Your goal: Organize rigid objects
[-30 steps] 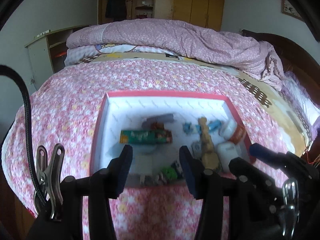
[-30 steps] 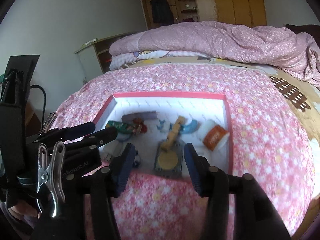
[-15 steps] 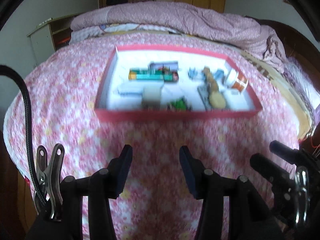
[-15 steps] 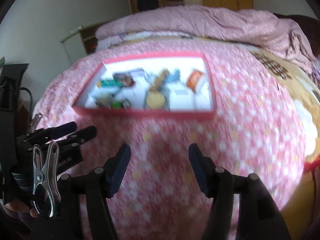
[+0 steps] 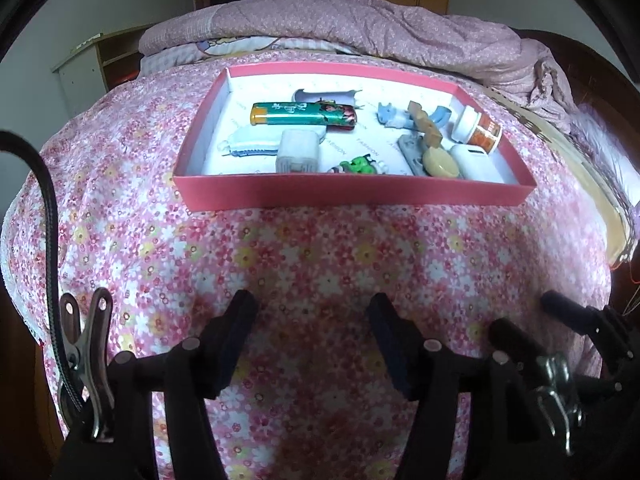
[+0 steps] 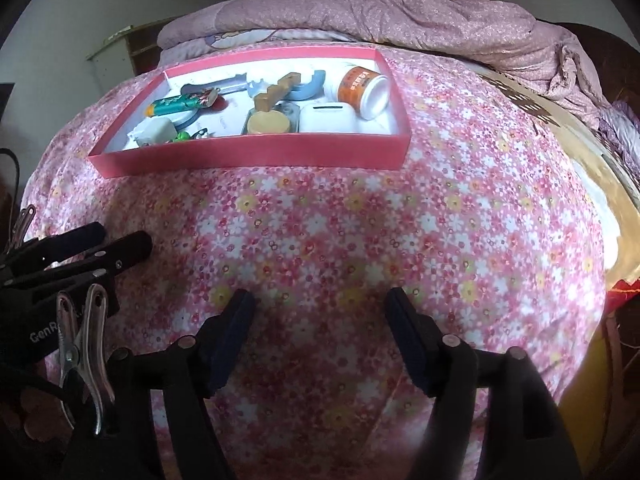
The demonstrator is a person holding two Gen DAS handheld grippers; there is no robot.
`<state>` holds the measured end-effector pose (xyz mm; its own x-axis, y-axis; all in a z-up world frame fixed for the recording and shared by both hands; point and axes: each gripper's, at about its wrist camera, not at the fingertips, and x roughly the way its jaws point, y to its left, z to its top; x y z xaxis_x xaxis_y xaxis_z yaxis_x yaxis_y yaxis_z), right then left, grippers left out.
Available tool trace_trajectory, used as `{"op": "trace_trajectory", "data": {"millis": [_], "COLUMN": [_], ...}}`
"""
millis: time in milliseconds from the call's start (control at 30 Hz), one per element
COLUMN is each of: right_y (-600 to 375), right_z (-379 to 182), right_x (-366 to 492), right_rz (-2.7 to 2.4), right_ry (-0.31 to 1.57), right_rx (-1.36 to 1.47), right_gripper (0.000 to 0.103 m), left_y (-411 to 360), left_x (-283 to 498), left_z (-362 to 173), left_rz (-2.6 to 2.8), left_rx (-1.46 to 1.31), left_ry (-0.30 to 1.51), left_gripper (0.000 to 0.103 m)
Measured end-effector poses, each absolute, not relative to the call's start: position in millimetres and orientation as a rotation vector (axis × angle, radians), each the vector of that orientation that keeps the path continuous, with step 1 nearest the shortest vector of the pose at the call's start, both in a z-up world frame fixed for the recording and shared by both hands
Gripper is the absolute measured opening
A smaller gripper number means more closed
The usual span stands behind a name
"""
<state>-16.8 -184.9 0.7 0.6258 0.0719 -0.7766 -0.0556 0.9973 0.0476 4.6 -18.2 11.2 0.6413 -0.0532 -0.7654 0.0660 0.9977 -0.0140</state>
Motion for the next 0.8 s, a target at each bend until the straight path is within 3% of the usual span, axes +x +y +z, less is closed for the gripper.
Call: {"op": "trace_trajectory", "data": {"millis": [200, 800], "right_y": [-185.5, -184.2], "right_z": [-0.5, -0.3], "right_x": [-17.9, -18.2], "right_rz": [0.075, 0.076], "right_ry": [0.885, 0.882], "right_rx": [0.027, 0.028], "right_gripper": [0.072, 0.073], "left_y": [-25.5, -24.5], "left_x": [2.5, 2.3], "left_z": [8.2, 7.7], "left_rz": [-0.059, -0.058], "left_rx": [0.050, 0.046], "left_ry": [0.856, 0.853], "left_gripper": [0.072, 0.073]}}
